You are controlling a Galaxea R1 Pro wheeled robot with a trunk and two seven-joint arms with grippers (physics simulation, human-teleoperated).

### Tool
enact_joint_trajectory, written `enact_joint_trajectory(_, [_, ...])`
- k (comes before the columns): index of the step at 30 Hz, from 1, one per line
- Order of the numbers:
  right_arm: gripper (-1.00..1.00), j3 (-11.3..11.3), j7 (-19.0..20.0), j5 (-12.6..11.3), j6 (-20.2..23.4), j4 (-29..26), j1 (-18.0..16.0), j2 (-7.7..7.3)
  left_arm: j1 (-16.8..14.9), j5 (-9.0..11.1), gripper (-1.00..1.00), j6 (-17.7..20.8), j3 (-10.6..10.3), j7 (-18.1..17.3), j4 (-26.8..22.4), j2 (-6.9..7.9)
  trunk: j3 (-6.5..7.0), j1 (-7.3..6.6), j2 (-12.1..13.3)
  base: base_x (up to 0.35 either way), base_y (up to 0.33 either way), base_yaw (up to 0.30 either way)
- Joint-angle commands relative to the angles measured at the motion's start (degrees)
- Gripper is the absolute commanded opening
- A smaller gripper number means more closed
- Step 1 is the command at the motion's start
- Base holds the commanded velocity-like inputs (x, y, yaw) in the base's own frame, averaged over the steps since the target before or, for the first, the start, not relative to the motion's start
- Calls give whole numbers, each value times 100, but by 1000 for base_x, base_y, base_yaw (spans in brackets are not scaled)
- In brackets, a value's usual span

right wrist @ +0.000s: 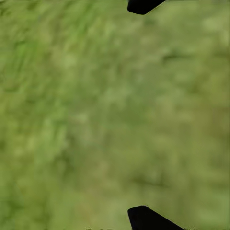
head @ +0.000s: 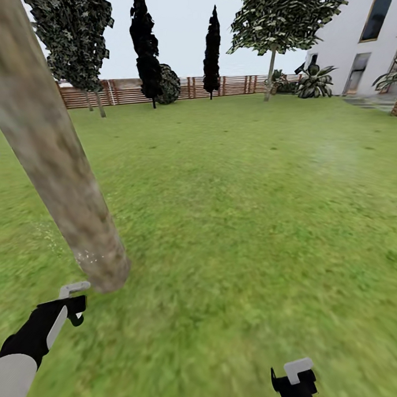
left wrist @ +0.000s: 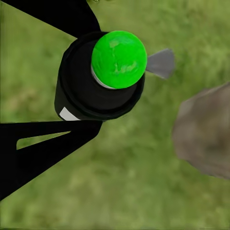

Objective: In the garden, pick up the pesticide atomizer on the floor and spray pesticide onto both trees until each tree trunk is fully covered.

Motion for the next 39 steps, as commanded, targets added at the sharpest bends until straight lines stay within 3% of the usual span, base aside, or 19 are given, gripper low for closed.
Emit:
enact_joint_trajectory(1, [100,1,0,-5,0,-4,0,-8,0,24,-100,-5,6,-2,-23,-7,0,0,0,23,-24,277])
enact_joint_trajectory(4, [100,1,0,-8,0,-6,0,-12,-80,6,-100,39,-31,-5,-244,-234,0,0,0,5,-5,277])
enact_joint_trajectory(6, [100,1,0,-8,0,-6,0,-12,-303,-11,-100,92,-49,-33,-321,-298,0,0,0,0,0,272])
enact_joint_trajectory(10, [100,1,0,-4,0,-6,0,-12,-737,-47,-100,682,-68,-99,-360,-182,0,0,0,0,0,169])
enact_joint_trajectory(12, [100,1,0,-1,0,-6,0,-25,-794,-69,-100,749,-70,-313,-369,6,0,0,0,0,0,11])
enact_joint_trajectory(14, [100,1,-6,0,0,-6,0,-29,-901,-516,-100,765,-70,-754,-399,-7,0,0,0,0,0,1])
enact_joint_trajectory(16, [100,1,-8,-5,0,-6,0,-35,-1111,-838,-100,905,-69,-1220,-403,-11,0,0,0,0,0,0])
enact_joint_trajectory(19, [100,1,-2,-7,0,-6,0,-32,-1287,-938,-100,1172,-70,-1573,-401,114,0,0,0,0,0,0])
enact_joint_trajectory(21, [100,1,0,-1,0,-6,0,-30,-1398,-980,-100,1209,-72,-1607,-395,367,0,0,0,0,0,0])
enact_joint_trajectory(22, [100,1,0,0,0,-6,0,-30,-1392,-994,-100,1212,-80,-1598,-397,380,0,0,0,0,0,0])
enact_joint_trajectory(23, [100,1,0,0,0,-6,0,-29,-1386,-1057,-100,1213,-117,-1606,-398,372,0,0,0,0,0,0])
enact_joint_trajectory(24, [100,1,0,0,0,-6,0,-29,-1394,-1124,-100,1217,-300,-1614,-403,313,0,0,0,0,0,0])
enact_joint_trajectory(26, [100,1,0,0,0,-6,0,-29,-1443,-1161,-100,1236,-552,-1618,-409,71,0,0,0,0,0,0])
enact_joint_trajectory(39, [100,1,0,0,0,-6,0,-29,-1535,-1137,-100,1416,-525,-1611,-724,91,0,0,0,12,-128,0])
